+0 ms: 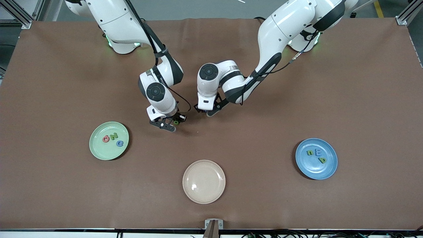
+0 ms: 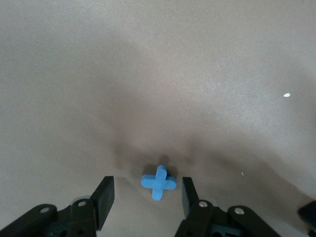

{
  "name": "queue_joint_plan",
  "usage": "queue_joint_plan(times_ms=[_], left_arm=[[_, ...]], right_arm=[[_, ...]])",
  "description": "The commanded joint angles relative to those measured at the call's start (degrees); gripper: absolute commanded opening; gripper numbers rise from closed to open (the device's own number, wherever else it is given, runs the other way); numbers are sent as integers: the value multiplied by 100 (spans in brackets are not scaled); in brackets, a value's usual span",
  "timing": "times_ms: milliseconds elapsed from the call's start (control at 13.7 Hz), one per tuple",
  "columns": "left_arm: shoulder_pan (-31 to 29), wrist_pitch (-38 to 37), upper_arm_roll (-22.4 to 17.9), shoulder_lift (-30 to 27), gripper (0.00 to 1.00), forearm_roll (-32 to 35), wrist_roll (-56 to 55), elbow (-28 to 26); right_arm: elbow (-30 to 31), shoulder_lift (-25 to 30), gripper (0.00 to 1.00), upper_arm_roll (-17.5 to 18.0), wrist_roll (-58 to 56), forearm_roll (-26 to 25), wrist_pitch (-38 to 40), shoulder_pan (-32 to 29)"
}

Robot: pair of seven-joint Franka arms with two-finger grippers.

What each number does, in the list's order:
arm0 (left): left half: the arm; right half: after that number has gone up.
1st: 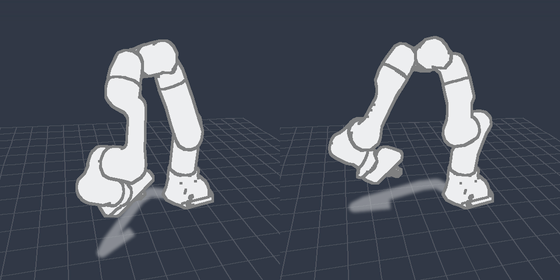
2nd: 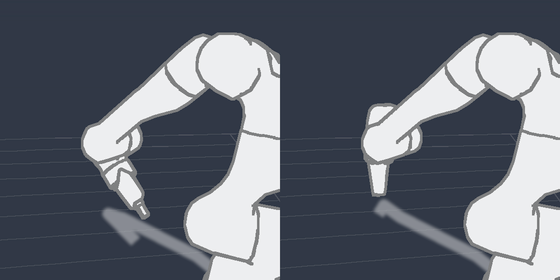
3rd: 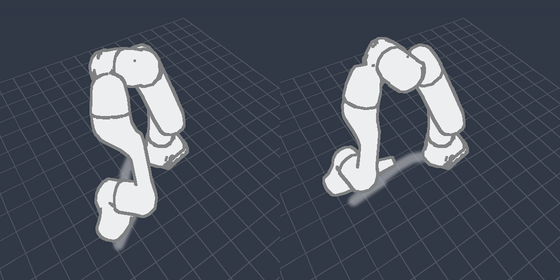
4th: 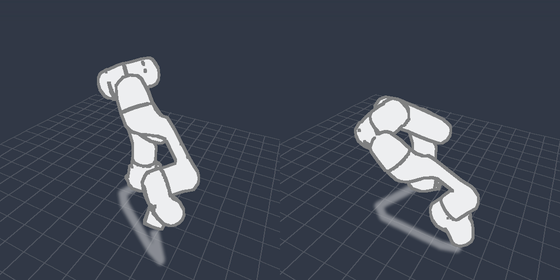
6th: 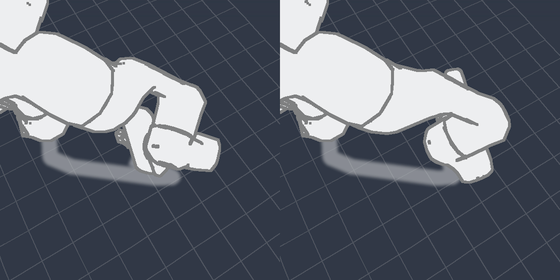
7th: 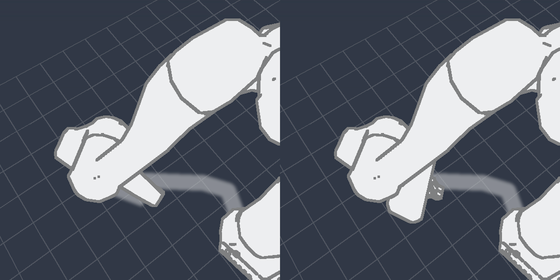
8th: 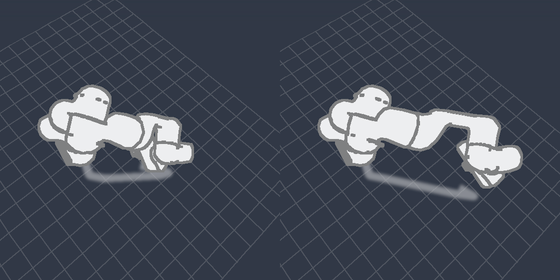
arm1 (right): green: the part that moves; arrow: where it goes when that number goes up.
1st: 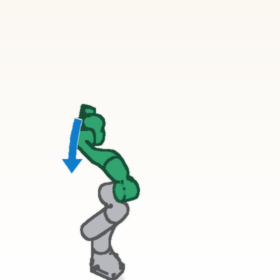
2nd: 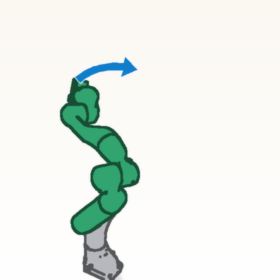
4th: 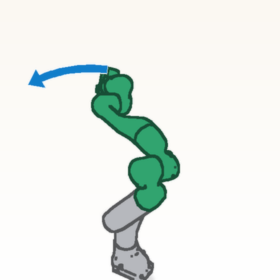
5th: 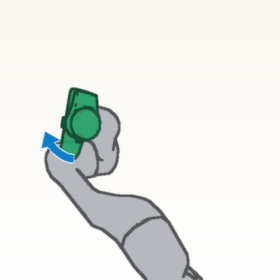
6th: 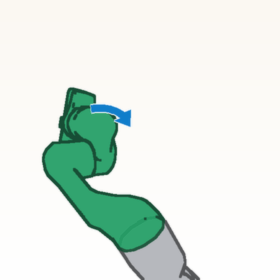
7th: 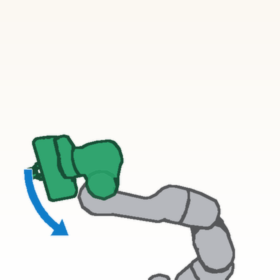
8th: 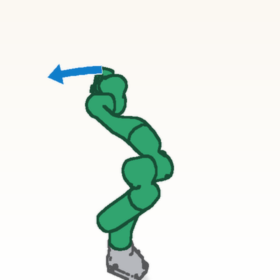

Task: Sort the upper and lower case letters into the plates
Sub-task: 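Drop B on the green plate while the left gripper lifts the x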

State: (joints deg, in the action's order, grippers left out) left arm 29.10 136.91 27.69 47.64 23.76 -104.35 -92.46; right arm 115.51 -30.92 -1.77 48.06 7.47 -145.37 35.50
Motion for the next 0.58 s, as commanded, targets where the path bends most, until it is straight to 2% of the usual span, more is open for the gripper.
queue_joint_plan(times_ms=[0, 146, 291, 509], left_arm=[[385, -25, -386, 132, 61, 67, -68, 238], [456, -25, -413, 263, 60, 67, -85, 456], [456, -25, -413, 299, 58, 59, -85, 501], [500, -25, -413, 290, 44, 50, -94, 501]], right_arm=[[139, 94, 0, -166, 29, -53, -62, 45], [60, 331, 0, -297, -391, -79, 271, -112], [-176, 551, 0, -508, -1067, -79, 998, -314], [-362, 648, 0, -553, -2262, -79, 1362, -981]])
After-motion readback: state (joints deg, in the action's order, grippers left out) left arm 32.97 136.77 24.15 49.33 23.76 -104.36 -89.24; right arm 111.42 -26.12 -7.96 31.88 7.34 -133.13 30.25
